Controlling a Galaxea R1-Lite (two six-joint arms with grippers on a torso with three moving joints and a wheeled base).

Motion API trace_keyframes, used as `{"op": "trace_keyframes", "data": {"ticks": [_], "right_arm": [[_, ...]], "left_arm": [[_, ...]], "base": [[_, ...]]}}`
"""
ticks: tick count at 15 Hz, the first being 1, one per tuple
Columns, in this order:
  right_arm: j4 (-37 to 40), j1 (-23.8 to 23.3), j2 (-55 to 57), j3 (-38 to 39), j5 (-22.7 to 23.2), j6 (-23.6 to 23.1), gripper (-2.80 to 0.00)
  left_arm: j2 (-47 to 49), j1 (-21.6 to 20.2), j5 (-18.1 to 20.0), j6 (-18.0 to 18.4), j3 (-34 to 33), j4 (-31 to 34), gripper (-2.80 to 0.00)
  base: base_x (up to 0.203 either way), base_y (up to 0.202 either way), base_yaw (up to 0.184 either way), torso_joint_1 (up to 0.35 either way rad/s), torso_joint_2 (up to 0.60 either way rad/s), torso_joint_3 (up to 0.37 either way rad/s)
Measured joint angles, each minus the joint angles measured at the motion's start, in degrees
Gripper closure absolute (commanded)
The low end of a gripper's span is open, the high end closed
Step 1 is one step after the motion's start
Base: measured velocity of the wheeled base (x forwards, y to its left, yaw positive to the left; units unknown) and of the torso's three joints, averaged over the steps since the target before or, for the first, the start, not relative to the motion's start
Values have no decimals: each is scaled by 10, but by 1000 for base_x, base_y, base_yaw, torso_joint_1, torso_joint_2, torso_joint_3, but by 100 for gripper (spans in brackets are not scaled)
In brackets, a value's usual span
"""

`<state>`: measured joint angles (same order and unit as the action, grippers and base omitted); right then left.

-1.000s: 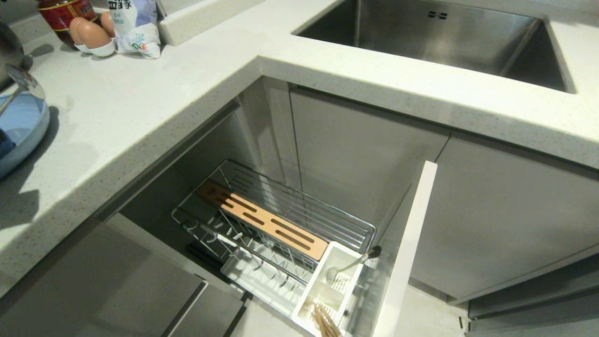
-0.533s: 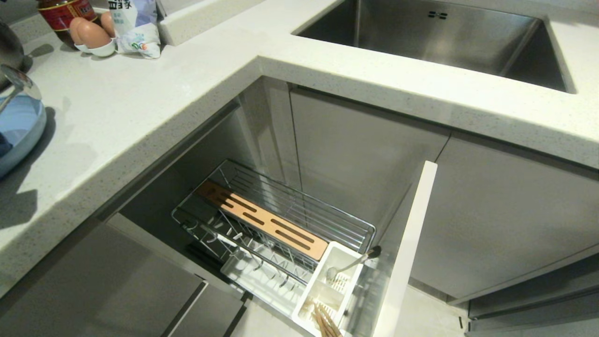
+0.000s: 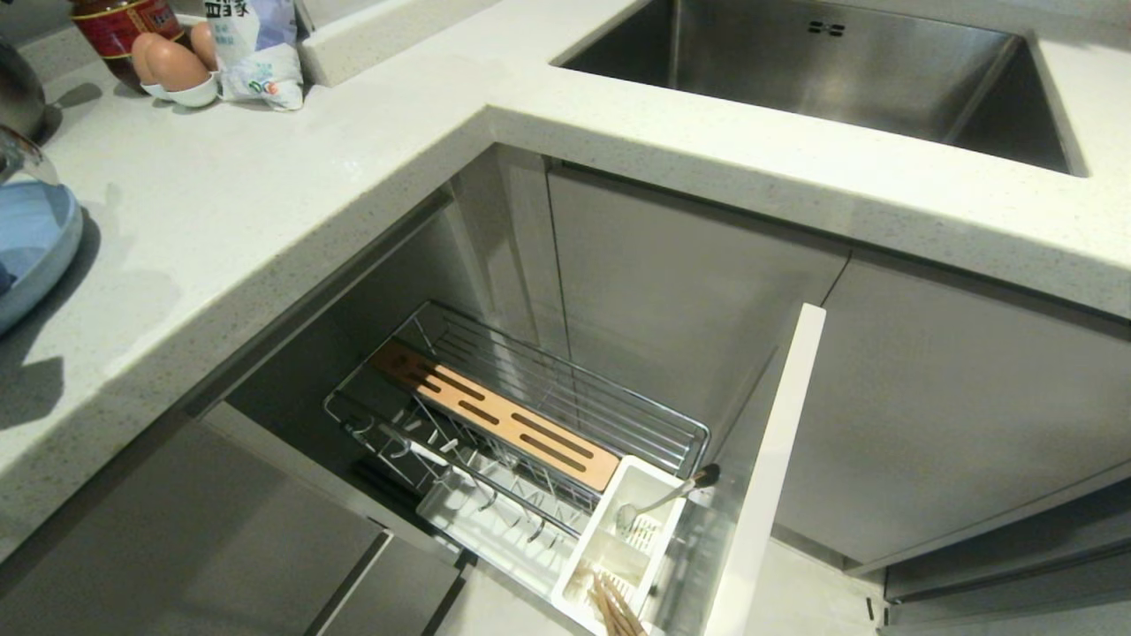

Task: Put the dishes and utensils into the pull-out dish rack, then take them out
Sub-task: Take the spoon out of the cupboard, then close the cupboard

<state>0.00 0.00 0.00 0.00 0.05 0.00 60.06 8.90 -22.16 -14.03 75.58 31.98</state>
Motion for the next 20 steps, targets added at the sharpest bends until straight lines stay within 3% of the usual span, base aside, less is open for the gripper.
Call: {"op": "trace_keyframes", "data": {"ticks": [13,14,20], "right_arm": [[0,0,0,0,0,0,0],[0,0,0,0,0,0,0],[0,0,0,0,0,0,0]], "left_arm": [[0,-7,-14,-6,-5,1,0],[0,-7,-14,-8,-7,2,-280],[0,-7,-14,-9,-6,1,-280]], "base": [[0,0,0,0,0,0],[0,0,0,0,0,0],[0,0,0,0,0,0]]}}
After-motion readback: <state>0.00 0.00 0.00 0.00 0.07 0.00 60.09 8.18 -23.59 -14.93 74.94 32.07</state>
